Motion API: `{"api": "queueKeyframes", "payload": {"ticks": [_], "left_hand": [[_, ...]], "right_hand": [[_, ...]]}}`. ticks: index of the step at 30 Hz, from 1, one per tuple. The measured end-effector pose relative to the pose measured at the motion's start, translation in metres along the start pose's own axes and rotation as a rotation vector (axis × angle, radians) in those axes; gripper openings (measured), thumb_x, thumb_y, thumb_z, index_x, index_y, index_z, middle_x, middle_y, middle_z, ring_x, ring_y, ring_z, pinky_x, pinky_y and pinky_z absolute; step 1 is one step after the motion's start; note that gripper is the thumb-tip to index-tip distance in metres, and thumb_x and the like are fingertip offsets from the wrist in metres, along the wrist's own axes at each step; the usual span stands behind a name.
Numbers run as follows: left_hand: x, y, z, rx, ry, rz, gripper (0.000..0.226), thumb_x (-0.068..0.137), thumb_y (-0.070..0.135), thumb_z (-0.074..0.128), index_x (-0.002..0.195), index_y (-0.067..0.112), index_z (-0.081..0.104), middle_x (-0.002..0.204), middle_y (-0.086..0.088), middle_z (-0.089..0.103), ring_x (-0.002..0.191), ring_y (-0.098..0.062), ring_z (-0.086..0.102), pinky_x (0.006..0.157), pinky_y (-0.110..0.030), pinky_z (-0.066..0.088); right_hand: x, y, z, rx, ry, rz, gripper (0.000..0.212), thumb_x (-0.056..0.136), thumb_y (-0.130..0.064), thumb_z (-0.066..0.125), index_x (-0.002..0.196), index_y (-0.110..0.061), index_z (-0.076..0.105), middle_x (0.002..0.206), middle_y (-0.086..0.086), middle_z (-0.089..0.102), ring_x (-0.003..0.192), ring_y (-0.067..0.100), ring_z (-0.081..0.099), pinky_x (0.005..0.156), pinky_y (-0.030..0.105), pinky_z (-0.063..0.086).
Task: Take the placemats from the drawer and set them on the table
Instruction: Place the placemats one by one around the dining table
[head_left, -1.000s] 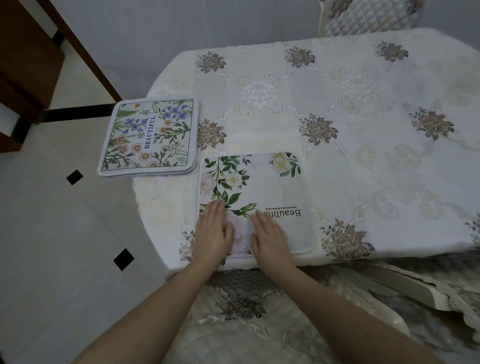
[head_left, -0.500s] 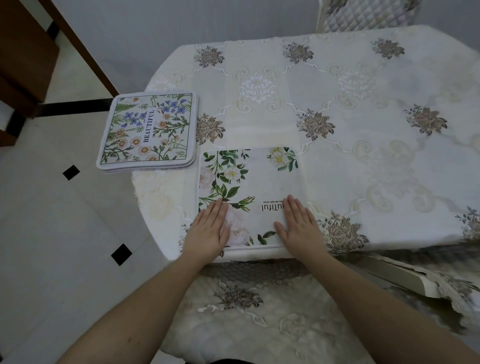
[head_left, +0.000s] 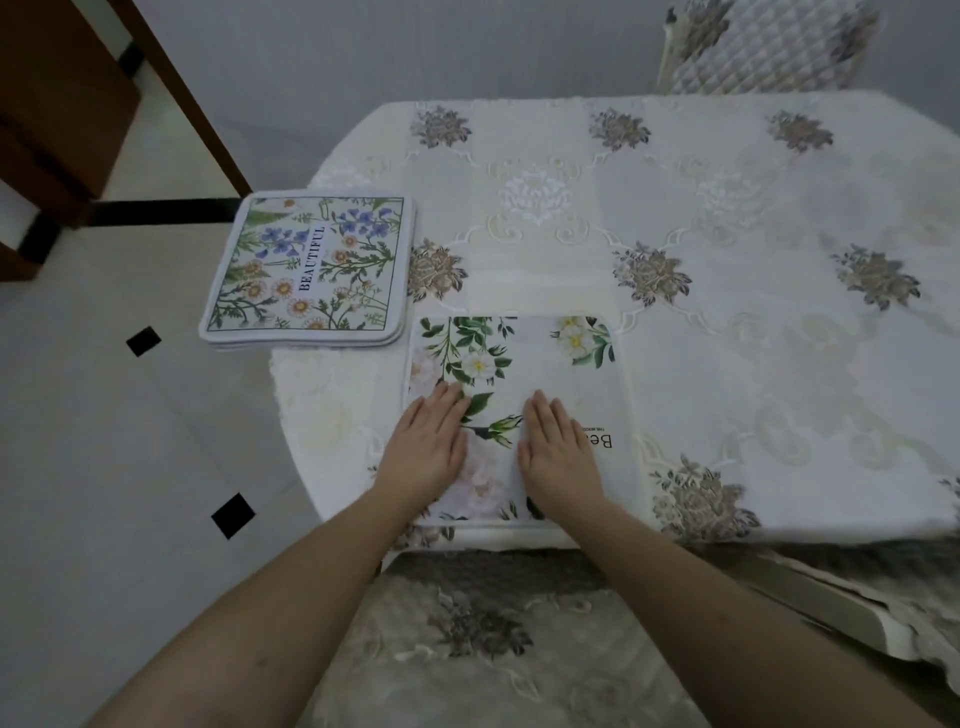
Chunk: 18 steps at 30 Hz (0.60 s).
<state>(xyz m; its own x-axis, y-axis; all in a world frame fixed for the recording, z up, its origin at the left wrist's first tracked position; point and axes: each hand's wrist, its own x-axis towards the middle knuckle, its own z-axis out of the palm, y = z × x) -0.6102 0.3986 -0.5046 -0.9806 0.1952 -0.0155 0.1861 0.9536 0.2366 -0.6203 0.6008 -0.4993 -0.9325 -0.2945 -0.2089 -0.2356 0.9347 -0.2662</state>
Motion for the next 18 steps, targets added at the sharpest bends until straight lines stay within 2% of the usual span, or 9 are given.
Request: {"api": "queueKeyframes", "payload": {"ticks": [3, 5, 10, 14, 18], "left_hand": [[0.013, 0.008, 0.009, 0.008, -0.058, -0.014, 0.060, 0.101, 0.039, 0.019, 0.156, 0.015, 0.030, 0.163, -0.002, 0.026, 0.151, -0.018, 0.022, 0.122, -0.036, 0.010], [0.017, 0.008, 0.012, 0.001, -0.071, -0.041, 0.064, 0.100, 0.043, 0.012, 0.158, 0.018, 0.020, 0.165, 0.001, 0.017, 0.153, -0.014, 0.012, 0.123, -0.036, 0.004], [0.017, 0.011, 0.015, -0.013, -0.059, -0.077, 0.067, 0.098, 0.045, 0.009, 0.160, 0.019, 0.009, 0.166, 0.001, 0.007, 0.153, -0.012, 0.002, 0.123, -0.032, -0.005], [0.016, 0.013, 0.012, -0.010, -0.089, -0.115, 0.067, 0.096, 0.048, 0.003, 0.159, 0.024, -0.002, 0.167, 0.001, -0.006, 0.153, -0.014, -0.012, 0.124, -0.038, -0.007], [0.016, 0.013, 0.011, -0.013, -0.093, -0.180, 0.063, 0.097, 0.053, 0.005, 0.157, 0.038, -0.003, 0.167, -0.001, -0.011, 0.152, -0.019, -0.018, 0.124, -0.044, -0.007]], "right_hand": [[0.019, -0.011, 0.006, -0.063, -0.050, -0.089, 0.079, 0.084, -0.050, -0.016, 0.155, -0.016, -0.006, 0.162, -0.002, -0.012, 0.150, 0.019, -0.008, 0.117, 0.034, -0.008], [0.028, -0.007, 0.004, -0.080, -0.036, -0.116, 0.076, 0.087, -0.052, -0.012, 0.155, -0.019, -0.005, 0.159, -0.005, -0.015, 0.150, 0.018, -0.006, 0.116, 0.034, -0.009], [0.035, 0.040, -0.007, -0.057, 0.060, 0.091, 0.064, 0.102, -0.049, 0.012, 0.156, -0.019, -0.002, 0.163, -0.002, -0.007, 0.150, 0.014, -0.006, 0.121, 0.035, -0.003], [0.035, 0.087, -0.020, -0.036, 0.078, 0.240, 0.065, 0.101, -0.048, 0.009, 0.156, -0.015, 0.000, 0.164, 0.003, -0.001, 0.150, 0.015, -0.002, 0.121, 0.034, -0.002], [0.035, 0.091, -0.028, -0.100, 0.097, 0.223, 0.071, 0.095, -0.048, 0.001, 0.156, -0.011, 0.004, 0.164, 0.004, 0.003, 0.151, 0.017, 0.000, 0.121, 0.034, -0.005]]}}
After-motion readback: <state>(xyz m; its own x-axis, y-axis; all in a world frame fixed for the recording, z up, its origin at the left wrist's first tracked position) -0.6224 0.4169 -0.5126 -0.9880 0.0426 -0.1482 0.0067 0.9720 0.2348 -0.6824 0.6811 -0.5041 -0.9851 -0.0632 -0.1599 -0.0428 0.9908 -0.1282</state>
